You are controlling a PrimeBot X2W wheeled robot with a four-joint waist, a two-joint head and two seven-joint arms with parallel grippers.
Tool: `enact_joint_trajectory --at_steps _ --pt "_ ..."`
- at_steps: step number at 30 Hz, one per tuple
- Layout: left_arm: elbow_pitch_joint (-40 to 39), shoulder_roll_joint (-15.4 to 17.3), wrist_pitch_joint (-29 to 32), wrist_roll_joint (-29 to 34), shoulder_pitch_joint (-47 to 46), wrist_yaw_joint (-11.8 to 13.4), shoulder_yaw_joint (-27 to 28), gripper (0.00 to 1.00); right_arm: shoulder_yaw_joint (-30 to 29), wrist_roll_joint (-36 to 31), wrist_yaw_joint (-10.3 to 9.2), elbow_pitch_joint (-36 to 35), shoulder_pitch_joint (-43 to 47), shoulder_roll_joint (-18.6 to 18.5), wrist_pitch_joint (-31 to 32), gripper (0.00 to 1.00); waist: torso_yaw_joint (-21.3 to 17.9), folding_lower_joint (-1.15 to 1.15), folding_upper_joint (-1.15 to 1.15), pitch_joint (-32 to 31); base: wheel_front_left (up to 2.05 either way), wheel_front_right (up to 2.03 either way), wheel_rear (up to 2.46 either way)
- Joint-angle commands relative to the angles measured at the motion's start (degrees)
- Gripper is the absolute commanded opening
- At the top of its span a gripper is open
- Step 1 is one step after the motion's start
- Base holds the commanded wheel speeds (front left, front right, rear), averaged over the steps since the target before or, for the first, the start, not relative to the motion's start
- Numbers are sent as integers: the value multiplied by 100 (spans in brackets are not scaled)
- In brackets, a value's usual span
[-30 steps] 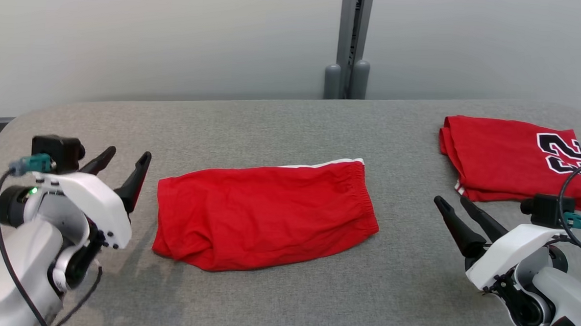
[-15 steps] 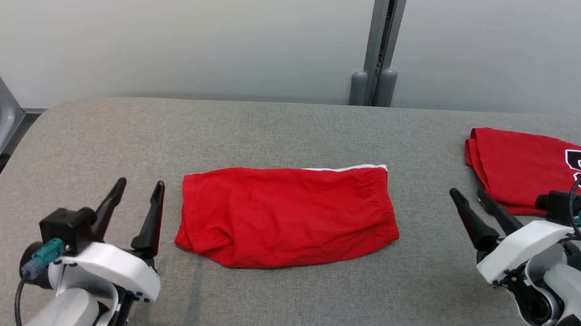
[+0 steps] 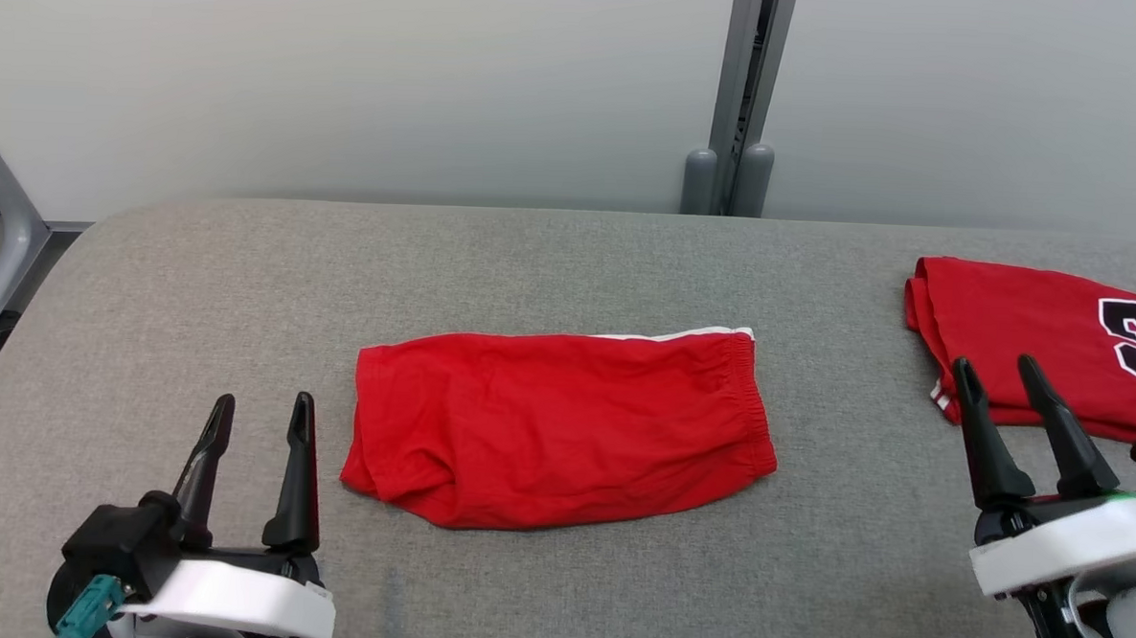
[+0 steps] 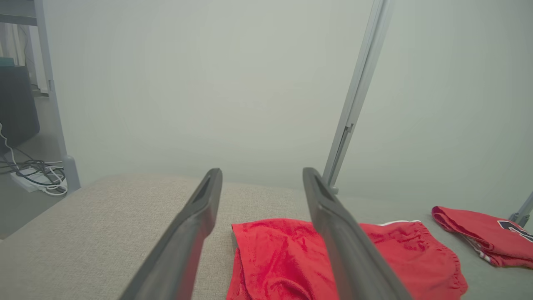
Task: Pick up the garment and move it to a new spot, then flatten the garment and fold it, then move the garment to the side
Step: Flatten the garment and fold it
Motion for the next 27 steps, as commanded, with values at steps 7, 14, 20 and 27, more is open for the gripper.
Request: enact_joint_trajectory --at_steps 7,14,20,27 --pt "-95 -724 -19 806 440 -523 687 100 -1206 -1376 5 -1154 1156 1066 -14 100 -141 0 0 72 0 0 0" --pt "199 -1134 -19 1263 562 -985 1157 100 -1295 -1765 4 -1151 1511 1362 -14 100 -240 0 0 34 0 0 0" --pt "351 -1296 -20 1495 499 -1222 1383 100 -1171 -1746 4 -906 1327 1272 -14 100 -204 0 0 21 0 0 0" --pt "435 -1355 -20 1603 452 -1397 1465 100 -1069 -1524 4 -588 979 1207 -14 100 -82 0 0 36 0 0 0"
